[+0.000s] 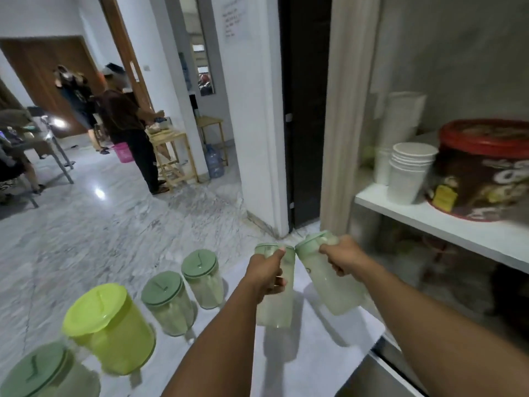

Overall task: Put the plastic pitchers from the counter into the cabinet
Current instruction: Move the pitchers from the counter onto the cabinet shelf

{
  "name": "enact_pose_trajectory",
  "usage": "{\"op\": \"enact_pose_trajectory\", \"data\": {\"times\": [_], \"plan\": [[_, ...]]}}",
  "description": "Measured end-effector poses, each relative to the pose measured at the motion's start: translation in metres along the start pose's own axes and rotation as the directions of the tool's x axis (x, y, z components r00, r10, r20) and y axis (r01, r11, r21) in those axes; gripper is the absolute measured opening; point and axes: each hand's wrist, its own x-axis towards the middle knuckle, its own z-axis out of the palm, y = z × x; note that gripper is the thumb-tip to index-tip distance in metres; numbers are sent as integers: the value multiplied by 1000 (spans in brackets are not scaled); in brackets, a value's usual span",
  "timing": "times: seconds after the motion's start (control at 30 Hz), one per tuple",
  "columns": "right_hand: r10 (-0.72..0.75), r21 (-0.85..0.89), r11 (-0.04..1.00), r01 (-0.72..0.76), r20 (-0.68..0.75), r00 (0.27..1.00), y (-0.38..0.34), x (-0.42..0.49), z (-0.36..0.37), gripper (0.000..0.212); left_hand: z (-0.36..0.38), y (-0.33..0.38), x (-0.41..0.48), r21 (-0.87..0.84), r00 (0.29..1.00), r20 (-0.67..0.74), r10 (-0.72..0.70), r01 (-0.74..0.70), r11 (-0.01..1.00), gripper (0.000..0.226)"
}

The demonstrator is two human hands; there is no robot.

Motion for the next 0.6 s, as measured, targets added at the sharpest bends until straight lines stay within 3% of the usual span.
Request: {"op": "enact_pose_trajectory", "data": {"times": [0.1, 0.2, 0.27, 0.37, 0.47, 0.6], "plan": [[-9, -20, 1000, 8, -54, 998, 21, -78, -45, 20, 17, -1, -63, 57, 990, 136, 31, -39, 998, 44], [45, -78, 996, -51, -75, 996, 46, -160, -108, 21, 43, 2, -122, 222, 919, 386, -82, -6, 975, 46], [126, -138, 981, -136, -81, 989, 62, -216, -164, 22, 75, 14, -156, 400, 802, 560, -209, -41, 916, 51], [297, -173, 934, -313, -110, 948, 86, -310, -250, 29, 143, 39, -212, 577, 650, 683, -333, -201, 792, 53], [427, -124, 875, -468, -258, 867, 107, -406, -333, 32, 228, 54, -282, 583, 505, 778, -374, -359, 729, 52], [440, 41, 875, -482, -482, 758, 122, -519, -424, 23, 338, 60, -379, 426, 319, 902, -292, -536, 729, 46]]}}
